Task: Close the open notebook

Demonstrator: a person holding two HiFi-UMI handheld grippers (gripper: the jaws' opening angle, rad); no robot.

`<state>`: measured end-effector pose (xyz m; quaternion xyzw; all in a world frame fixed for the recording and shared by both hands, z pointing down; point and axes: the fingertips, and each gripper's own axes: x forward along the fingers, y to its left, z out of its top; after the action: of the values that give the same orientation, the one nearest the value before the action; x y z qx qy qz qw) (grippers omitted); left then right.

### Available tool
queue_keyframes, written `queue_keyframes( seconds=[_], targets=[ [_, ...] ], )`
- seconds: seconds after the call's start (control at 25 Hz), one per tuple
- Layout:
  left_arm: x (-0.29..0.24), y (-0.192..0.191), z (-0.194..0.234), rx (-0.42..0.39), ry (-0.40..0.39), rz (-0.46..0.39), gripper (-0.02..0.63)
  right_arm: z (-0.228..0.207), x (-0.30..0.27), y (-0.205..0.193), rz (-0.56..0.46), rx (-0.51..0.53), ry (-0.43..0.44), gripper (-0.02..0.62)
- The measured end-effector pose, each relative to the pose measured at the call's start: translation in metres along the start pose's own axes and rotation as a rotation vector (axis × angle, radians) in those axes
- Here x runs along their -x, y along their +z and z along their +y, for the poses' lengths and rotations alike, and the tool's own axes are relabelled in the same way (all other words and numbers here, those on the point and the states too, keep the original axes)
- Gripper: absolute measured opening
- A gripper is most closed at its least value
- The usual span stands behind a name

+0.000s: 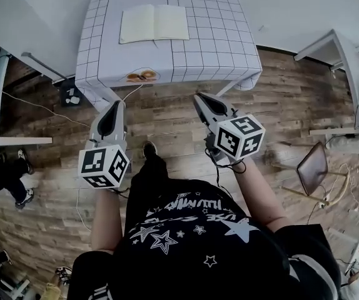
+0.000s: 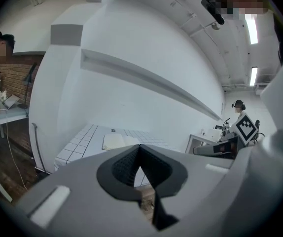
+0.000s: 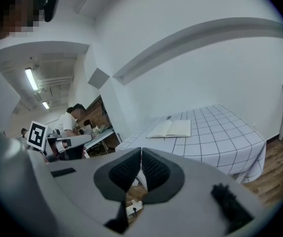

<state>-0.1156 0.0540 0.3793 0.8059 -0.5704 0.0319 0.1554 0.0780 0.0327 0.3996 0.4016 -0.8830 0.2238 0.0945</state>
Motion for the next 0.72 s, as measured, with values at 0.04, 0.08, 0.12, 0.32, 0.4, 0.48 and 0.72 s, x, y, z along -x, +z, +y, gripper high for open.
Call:
queue_keyframes(
  seconds=[0.04, 0.08, 0.12, 0.32, 0.4, 0.48, 0.72],
  targets=[
    [-0.005, 0.002, 0.009, -0.002, -0.003, 0.006, 0.009, 0.001, -0.010, 0.004, 0.000, -0.001, -0.001, 0.017],
    [-0.010, 0.005, 0.017, -0.004, -0.005, 0.011, 0.009, 0.002, -0.020, 0.008, 0.001, -0.001, -0.003, 0.017],
    [-0.015, 0.008, 0.026, -0.006, -0.007, 0.015, 0.009, 0.002, -0.030, 0.012, 0.002, -0.002, -0.006, 0.017],
    [-0.033, 0.014, 0.070, 0.012, -0.017, 0.038, 0.009, 0.009, -0.078, 0.026, 0.014, -0.012, -0.022, 0.017],
    [-0.040, 0.014, 0.085, 0.023, -0.021, 0.050, 0.009, 0.015, -0.096, 0.030, 0.020, -0.010, -0.024, 0.017],
    [-0.047, 0.013, 0.099, 0.032, -0.025, 0.057, 0.009, 0.020, -0.111, 0.034, 0.027, -0.006, -0.027, 0.017],
    [-0.065, 0.009, 0.124, 0.066, -0.056, 0.078, 0.009, 0.028, -0.133, 0.027, 0.079, -0.004, -0.046, 0.017]
  ],
)
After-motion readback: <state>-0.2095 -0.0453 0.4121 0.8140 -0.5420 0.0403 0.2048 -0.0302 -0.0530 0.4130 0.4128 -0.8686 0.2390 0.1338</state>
